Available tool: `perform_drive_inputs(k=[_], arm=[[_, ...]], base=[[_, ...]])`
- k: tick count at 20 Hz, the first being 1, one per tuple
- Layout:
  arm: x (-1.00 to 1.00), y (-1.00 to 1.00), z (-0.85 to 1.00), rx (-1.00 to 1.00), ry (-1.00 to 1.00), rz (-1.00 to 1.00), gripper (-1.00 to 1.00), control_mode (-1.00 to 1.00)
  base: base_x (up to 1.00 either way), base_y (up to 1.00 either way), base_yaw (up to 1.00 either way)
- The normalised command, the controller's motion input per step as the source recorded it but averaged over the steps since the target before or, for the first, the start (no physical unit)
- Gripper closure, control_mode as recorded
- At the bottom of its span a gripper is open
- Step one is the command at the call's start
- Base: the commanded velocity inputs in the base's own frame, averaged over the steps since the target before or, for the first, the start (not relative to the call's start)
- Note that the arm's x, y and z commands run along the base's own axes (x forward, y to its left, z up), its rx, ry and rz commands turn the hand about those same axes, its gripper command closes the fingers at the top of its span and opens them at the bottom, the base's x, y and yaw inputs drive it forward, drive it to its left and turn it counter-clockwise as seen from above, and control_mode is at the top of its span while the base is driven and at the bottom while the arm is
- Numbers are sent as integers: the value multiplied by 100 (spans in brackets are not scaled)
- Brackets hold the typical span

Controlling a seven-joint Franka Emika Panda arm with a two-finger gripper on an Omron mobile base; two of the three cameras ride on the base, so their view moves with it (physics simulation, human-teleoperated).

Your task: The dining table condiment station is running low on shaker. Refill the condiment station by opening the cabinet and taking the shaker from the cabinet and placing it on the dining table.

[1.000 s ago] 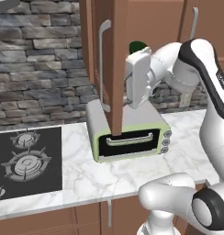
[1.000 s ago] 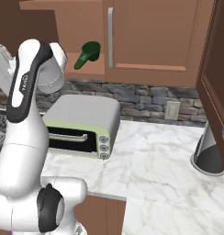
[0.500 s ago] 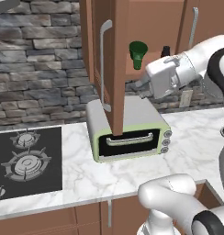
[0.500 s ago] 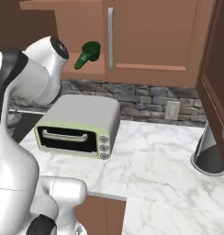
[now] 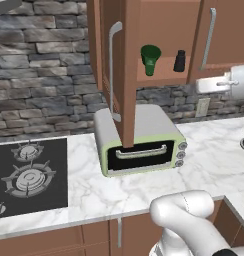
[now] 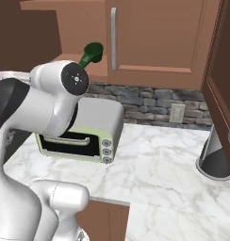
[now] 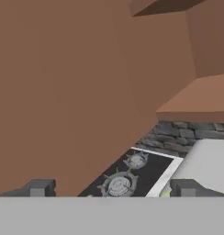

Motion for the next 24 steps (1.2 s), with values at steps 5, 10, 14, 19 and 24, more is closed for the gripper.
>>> perform_drive_inputs(k=[5,10,14,19,24], arm=[[34,-100,45,-2,-4,-16,-100,-100],[57,-100,22,-10,0,-17,-100,-100],[61,-78,10,-13,0,-14,-100,-100],[61,-16,2,-11,0,-13,-100,-100],[56,0,7,-8,0,-7,-100,-100]], base=[[0,0,0],[0,0,0],[0,0,0],[0,0,0],[0,0,0]])
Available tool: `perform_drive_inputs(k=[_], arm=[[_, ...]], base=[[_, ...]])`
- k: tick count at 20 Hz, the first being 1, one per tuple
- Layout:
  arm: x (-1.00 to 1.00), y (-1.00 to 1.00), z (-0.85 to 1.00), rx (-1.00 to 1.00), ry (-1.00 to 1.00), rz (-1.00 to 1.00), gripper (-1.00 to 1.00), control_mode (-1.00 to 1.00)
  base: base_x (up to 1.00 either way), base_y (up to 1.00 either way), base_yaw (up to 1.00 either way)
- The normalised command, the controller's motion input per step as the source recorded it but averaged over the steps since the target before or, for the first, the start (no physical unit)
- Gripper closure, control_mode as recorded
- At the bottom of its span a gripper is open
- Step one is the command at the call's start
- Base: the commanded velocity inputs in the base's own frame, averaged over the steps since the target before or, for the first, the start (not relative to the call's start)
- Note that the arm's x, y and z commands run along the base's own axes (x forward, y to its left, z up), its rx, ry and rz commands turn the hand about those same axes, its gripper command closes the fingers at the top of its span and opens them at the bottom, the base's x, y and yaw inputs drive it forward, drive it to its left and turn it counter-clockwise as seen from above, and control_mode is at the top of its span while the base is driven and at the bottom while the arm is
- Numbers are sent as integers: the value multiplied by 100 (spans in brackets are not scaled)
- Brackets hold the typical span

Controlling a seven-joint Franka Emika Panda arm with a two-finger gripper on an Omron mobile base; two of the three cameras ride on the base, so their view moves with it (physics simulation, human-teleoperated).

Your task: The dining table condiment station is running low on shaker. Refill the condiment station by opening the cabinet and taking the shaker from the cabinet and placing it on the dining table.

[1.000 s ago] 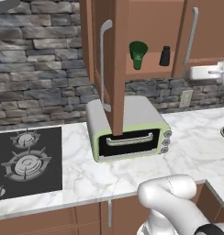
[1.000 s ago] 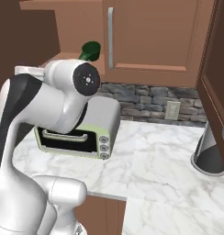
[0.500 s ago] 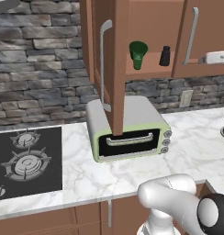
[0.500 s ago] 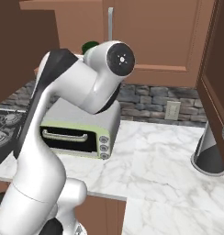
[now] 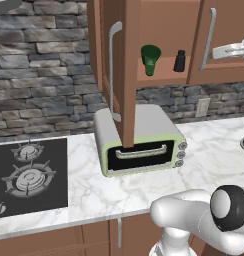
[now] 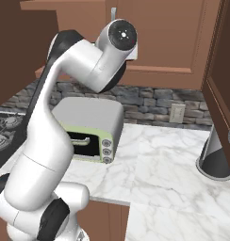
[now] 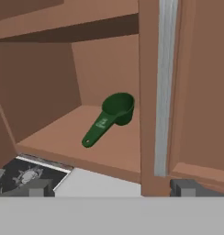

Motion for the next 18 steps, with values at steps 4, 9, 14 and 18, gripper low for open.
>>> perform_drive_inputs(k=[4,9,14,18], arm=[[41,0,6,0,0,0,-100,-100],[47,-2,2,0,0,0,-100,-100],[50,-22,0,0,0,0,-100,-100],[53,-27,0,0,0,0,-100,-100]], base=[[0,0,0],[0,0,0],[0,0,0],[0,0,0]])
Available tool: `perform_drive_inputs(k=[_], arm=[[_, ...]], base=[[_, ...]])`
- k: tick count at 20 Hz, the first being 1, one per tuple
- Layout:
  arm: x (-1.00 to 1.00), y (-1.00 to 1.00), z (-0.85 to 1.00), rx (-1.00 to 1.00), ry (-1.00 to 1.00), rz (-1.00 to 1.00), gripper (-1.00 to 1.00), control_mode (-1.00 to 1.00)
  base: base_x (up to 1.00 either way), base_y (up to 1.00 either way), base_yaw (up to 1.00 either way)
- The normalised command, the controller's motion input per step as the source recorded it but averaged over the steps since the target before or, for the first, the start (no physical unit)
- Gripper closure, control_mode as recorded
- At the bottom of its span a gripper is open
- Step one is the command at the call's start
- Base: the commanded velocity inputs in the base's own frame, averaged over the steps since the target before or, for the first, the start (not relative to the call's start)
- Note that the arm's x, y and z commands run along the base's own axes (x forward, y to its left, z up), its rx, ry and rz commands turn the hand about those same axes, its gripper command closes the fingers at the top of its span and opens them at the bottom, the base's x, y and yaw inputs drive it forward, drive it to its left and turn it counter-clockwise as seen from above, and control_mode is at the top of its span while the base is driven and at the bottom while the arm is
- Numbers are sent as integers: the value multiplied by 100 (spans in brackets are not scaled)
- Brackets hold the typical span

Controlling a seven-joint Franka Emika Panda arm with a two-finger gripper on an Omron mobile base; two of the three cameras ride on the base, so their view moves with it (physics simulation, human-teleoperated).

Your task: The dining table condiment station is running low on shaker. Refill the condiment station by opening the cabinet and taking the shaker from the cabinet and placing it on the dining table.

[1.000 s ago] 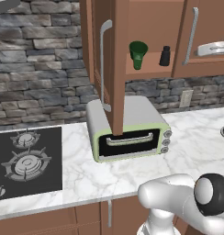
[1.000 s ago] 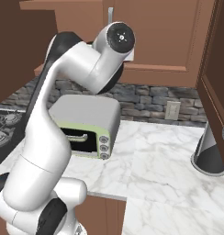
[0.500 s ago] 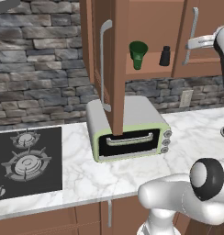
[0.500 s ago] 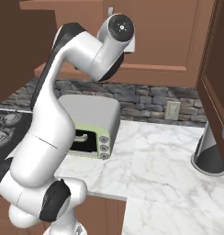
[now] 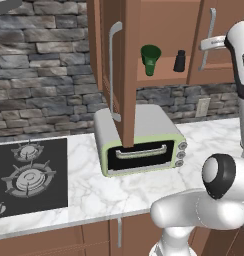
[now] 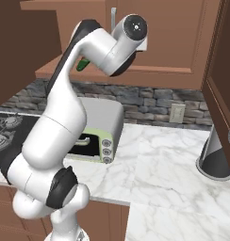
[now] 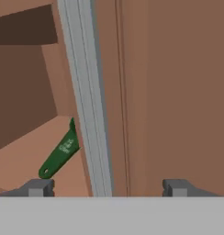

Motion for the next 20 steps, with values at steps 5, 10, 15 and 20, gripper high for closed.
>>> perform_drive_inputs(k=[5,10,15,20], arm=[[56,-19,0,0,0,0,-100,-100],[50,6,-15,-1,-1,0,-100,-100],[37,55,-38,-12,-15,0,-100,-100],[26,67,-29,-14,-19,-5,-100,-100]], base=[[0,0,0],[0,0,0],[0,0,0],[0,0,0]])
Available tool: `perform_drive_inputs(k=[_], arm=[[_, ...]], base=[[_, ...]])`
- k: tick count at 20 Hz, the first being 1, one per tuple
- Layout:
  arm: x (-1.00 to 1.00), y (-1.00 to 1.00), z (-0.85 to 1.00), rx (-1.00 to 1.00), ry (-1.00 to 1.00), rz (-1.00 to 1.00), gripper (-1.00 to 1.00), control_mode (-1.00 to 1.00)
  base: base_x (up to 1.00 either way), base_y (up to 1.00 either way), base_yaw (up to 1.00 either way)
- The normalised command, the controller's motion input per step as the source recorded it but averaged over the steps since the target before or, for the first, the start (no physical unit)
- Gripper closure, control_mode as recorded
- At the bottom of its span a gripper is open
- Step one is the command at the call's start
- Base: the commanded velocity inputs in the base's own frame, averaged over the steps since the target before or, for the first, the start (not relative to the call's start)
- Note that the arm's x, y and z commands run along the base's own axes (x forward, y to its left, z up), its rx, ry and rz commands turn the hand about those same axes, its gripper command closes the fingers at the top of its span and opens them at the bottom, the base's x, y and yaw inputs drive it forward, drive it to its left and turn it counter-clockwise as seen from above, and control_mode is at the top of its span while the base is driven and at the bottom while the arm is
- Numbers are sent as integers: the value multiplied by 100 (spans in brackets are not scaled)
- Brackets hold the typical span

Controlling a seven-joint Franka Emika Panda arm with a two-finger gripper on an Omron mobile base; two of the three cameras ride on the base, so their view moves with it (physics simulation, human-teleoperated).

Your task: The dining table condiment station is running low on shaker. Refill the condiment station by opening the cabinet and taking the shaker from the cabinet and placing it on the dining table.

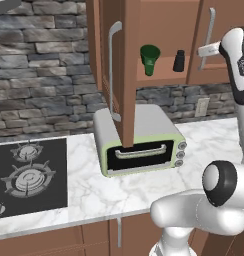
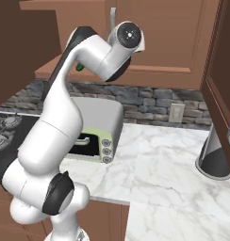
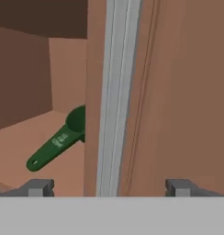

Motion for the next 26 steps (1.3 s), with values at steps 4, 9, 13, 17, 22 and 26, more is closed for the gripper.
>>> perform_drive_inputs(k=[4,9,13,17,22,26], arm=[[62,29,-9,-2,-3,-11,-100,-100],[77,20,-5,0,0,-11,100,-100],[26,4,0,0,0,-2,100,-100],[-32,0,0,0,0,6,100,-100],[-95,-8,0,0,0,1,100,-100],[-100,-59,9,0,0,-7,100,-100]], base=[[0,0,0],[0,0,0],[0,0,0],[0,0,0],[0,0,0],[0,0,0]])
